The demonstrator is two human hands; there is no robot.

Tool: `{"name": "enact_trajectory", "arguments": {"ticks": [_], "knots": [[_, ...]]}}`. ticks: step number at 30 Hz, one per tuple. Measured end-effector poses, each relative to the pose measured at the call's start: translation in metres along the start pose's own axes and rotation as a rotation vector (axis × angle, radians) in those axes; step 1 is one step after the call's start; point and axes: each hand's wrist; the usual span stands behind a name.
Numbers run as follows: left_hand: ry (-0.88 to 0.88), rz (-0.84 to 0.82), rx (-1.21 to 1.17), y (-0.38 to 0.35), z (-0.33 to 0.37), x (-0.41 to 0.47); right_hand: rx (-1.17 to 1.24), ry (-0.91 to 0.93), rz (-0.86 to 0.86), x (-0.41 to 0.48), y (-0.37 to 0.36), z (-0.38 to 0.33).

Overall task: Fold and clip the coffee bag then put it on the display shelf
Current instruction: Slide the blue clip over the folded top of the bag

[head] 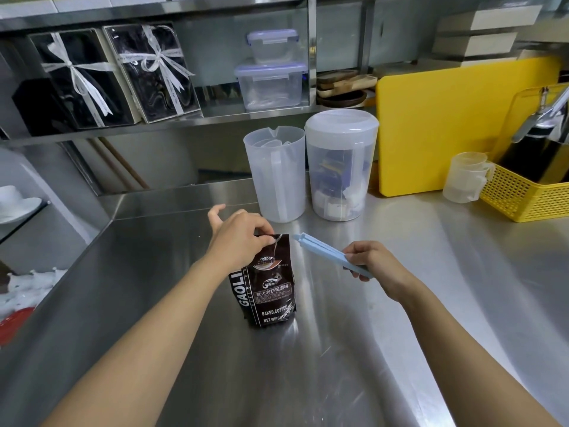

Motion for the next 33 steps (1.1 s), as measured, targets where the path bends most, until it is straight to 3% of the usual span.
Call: {"name": "enact_trajectory", "arguments": {"ticks": [15,23,33], "knots": [[-0.016,0.015,0.096,0.003,0.011,-0.005,-0.260,0.173,-0.058,0.009,-0.004,-0.039],[-0.060,-0.008,0.153,0.003,0.018,-0.005,-0.365,0.207,-0.170,0.018,0.009,-0.054],[-0.021,-0.010,0.144,0.003,0.024,-0.004,-0.537,0.518,-0.184,0.028,-0.025,-0.073]]}}
Point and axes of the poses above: each hand's wrist, its own x-axis towards the middle knuckle, its own y-axis out of the back of the hand, z = x × y, and after that the axes turned 14 degrees about -x, right-handed
